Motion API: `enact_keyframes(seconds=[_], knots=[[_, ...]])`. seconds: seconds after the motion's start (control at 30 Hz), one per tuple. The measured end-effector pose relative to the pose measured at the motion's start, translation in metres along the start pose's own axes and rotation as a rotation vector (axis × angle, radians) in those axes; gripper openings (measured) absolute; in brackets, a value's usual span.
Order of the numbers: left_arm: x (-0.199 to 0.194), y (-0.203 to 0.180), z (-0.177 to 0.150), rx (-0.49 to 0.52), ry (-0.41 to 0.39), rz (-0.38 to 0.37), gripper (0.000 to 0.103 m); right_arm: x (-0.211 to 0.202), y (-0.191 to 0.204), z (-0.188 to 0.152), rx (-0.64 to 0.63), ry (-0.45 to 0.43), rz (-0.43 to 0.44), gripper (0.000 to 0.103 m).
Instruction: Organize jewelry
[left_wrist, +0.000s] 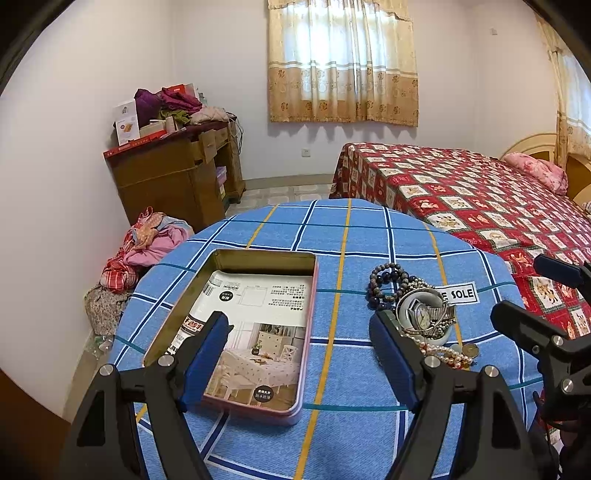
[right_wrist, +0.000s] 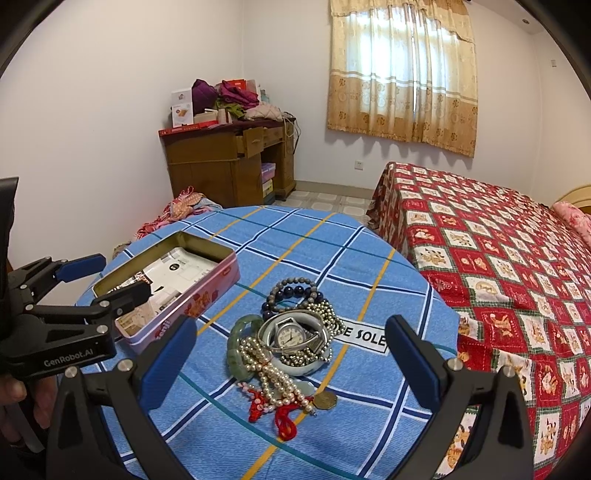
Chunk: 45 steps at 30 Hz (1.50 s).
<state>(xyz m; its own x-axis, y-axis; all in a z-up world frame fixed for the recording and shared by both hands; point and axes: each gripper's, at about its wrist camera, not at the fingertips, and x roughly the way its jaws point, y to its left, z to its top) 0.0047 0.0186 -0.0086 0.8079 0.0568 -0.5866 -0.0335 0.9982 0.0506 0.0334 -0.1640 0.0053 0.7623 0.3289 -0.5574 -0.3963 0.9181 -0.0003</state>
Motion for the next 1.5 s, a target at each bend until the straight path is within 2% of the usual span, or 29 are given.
enact_keyframes(seconds=[0.43, 0.57, 0.7, 0.83, 0.97, 1.23, 1.3, 1.37, 1.43, 1.5], knots=[[0.007, -0.004, -0.003, 0.006, 0.022, 0.004, 0.079, 0.002, 0.001, -0.002, -0.006, 0.006, 0.001, 0.103], [0.016, -0.009, -0.006, 0.021, 0.038, 0.007, 0.079, 0.004, -0.009, -0.006, -0.005, 0.012, -0.036, 0.103], [0.029, -0.021, -0.008, 0.024, 0.076, -0.033, 0.079, 0.012, -0.032, -0.019, 0.018, 0.047, -0.074, 0.095], [0.039, -0.043, -0.008, 0.069, 0.086, -0.056, 0.078, 0.019, -0.048, -0.035, 0.048, 0.083, -0.092, 0.092], [0.052, -0.062, -0.009, 0.115, 0.113, -0.079, 0.065, 0.022, -0.056, -0.038, 0.081, 0.095, -0.09, 0.092], [0.078, -0.081, -0.017, 0.159, 0.173, -0.12, 0.063, 0.02, -0.058, -0.038, 0.092, 0.086, -0.089, 0.092], [0.089, -0.081, -0.021, 0.158, 0.21, -0.132, 0.05, 0.021, -0.057, -0.038, 0.087, 0.086, -0.088, 0.092], [0.094, -0.077, -0.024, 0.137, 0.236, -0.153, 0.027, 0.021, -0.056, -0.038, 0.083, 0.085, -0.086, 0.092], [0.091, -0.071, -0.024, 0.114, 0.227, -0.163, 0.018, 0.022, -0.056, -0.038, 0.083, 0.083, -0.087, 0.092], [0.082, -0.064, -0.02, 0.094, 0.2, -0.181, 0.014, 0.023, -0.055, -0.039, 0.085, 0.084, -0.086, 0.092]])
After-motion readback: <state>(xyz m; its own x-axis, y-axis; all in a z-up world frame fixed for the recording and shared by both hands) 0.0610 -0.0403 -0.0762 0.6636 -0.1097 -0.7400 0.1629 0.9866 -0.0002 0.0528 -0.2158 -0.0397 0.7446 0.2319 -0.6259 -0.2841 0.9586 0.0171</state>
